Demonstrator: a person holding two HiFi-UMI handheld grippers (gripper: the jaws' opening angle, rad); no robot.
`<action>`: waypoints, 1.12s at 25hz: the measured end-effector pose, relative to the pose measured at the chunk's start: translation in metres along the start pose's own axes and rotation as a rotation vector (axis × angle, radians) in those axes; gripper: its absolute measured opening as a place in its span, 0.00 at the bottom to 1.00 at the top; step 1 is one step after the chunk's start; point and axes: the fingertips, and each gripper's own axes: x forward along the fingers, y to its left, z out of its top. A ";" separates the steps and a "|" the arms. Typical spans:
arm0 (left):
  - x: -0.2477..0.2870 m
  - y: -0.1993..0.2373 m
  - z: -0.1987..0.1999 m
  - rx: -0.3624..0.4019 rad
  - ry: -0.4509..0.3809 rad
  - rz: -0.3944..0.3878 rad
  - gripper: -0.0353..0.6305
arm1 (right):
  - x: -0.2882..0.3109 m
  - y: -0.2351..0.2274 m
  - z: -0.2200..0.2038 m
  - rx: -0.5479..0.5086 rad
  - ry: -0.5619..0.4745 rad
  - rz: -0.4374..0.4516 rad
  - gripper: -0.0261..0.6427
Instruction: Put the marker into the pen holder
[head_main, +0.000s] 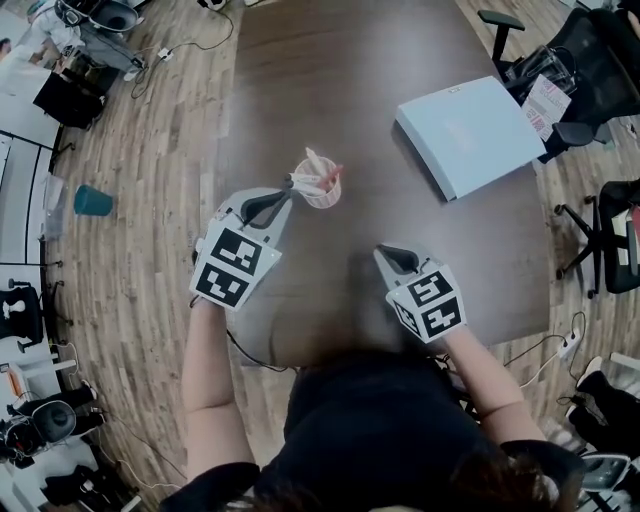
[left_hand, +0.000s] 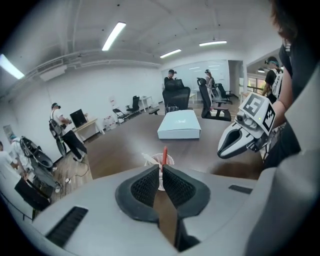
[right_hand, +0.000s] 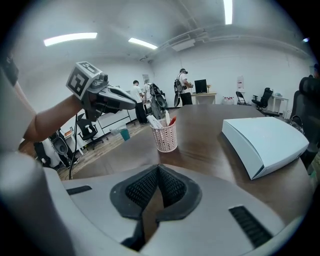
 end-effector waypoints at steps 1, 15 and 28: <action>-0.002 -0.003 -0.001 -0.027 -0.015 0.011 0.12 | -0.001 0.000 0.001 -0.003 -0.003 -0.003 0.06; -0.030 -0.037 -0.015 -0.311 -0.170 0.200 0.10 | -0.017 -0.013 0.025 -0.004 -0.080 -0.068 0.06; -0.044 -0.051 -0.066 -0.601 -0.196 0.259 0.09 | -0.024 -0.007 0.031 -0.027 -0.104 -0.086 0.06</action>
